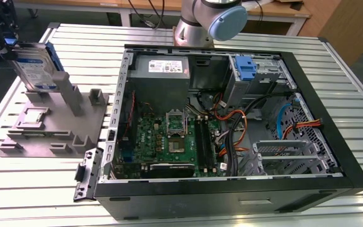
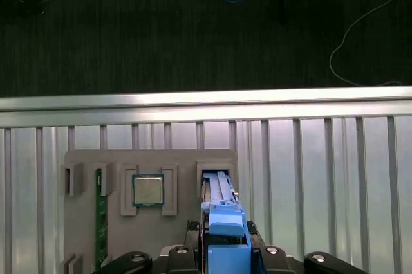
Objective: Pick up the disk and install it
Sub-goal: 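Pick up the disk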
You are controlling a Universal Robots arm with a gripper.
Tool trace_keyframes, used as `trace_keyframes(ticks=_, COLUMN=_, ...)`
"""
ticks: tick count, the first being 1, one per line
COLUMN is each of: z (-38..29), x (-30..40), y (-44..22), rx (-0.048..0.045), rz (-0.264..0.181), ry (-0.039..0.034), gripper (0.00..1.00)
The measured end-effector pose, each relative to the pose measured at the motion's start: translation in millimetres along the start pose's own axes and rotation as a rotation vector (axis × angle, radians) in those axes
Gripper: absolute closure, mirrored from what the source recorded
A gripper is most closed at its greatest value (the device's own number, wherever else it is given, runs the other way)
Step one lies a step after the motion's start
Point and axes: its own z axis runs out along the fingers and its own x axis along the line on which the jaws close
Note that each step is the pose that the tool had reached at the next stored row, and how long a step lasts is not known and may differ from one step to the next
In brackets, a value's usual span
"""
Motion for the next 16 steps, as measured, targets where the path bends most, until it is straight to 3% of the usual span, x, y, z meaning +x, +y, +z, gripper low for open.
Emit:
trace_keyframes(ticks=7, z=-7.7, x=-0.1, y=0.1, rx=0.0001, rz=0.000, ry=0.0000, gripper=0.64)
trace_keyframes(ticks=16, z=-9.1, x=-0.1, y=0.1, rx=-0.0004, rz=0.000, ry=0.0001, gripper=0.64)
